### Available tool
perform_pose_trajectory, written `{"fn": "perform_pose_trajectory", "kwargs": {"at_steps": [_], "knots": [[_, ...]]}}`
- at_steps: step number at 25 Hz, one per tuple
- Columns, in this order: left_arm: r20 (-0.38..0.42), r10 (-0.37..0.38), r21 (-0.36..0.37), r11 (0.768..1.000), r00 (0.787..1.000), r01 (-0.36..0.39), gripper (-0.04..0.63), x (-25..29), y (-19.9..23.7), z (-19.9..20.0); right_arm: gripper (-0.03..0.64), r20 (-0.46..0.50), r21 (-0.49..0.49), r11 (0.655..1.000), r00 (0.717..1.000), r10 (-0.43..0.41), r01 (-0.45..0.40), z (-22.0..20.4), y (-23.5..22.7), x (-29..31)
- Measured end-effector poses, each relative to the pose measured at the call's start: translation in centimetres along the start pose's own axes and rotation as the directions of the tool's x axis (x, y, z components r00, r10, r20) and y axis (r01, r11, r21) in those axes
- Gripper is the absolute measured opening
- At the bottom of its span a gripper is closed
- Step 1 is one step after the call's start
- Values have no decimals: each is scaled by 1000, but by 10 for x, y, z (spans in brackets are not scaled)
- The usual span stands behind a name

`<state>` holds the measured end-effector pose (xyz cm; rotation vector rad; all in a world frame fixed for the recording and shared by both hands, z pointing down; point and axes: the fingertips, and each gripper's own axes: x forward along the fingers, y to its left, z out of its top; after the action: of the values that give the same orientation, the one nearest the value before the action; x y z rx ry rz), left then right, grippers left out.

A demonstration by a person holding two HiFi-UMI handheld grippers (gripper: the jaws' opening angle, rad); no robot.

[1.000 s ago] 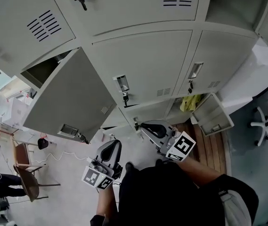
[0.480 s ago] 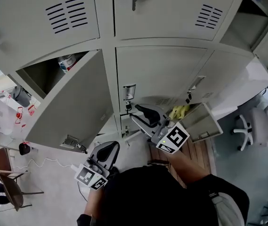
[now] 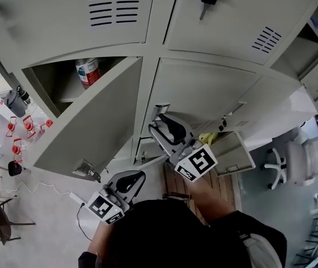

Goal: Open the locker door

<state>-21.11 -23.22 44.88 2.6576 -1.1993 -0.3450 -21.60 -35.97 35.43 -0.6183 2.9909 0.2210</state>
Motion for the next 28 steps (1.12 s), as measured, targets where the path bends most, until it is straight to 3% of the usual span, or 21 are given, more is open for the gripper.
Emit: {"fn": "perform_pose_trajectory", "kwargs": {"at_steps": [18, 28], "knots": [[25, 23, -5, 1000, 999, -22, 18, -17, 11, 5, 153, -124, -12, 990, 982, -144, 144, -18, -17, 19], [32, 53, -9, 999, 998, -53, 18, -31, 15, 7, 83, -120, -13, 984, 977, -179, 178, -19, -25, 21]]}}
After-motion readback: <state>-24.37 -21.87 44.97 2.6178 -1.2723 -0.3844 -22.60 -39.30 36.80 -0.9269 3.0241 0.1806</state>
